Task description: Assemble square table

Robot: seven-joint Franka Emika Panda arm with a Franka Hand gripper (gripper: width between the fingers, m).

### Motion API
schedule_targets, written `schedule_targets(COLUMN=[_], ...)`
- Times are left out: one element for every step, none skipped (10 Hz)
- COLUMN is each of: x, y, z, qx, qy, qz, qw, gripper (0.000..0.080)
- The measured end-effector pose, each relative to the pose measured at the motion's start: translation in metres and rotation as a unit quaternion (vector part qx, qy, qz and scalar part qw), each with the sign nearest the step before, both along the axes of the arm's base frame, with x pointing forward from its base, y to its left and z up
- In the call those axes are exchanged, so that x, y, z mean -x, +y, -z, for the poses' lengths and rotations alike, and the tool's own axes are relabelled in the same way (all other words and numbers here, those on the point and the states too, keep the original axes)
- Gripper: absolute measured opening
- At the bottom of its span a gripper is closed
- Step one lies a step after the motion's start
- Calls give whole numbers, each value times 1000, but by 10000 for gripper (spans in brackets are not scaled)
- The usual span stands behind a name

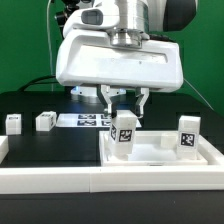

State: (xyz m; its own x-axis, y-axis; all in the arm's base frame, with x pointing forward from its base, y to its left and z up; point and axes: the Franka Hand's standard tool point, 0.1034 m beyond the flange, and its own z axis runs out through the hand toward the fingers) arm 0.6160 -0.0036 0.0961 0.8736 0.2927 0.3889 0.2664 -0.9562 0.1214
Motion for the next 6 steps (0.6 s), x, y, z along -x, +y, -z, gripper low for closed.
schedule_targets(x=[0, 0, 0, 0, 0, 0], y=[0, 0, 0, 0, 0, -1], z=[0, 0, 0, 0, 0, 0], qx=[0, 0, 0, 0, 0, 0], qy=[0, 0, 0, 0, 0, 0], qz=[0, 0, 0, 0, 0, 0], qw=[1000, 1000, 1000, 1000, 1000, 1000], gripper=[290, 290, 290, 399, 399, 578])
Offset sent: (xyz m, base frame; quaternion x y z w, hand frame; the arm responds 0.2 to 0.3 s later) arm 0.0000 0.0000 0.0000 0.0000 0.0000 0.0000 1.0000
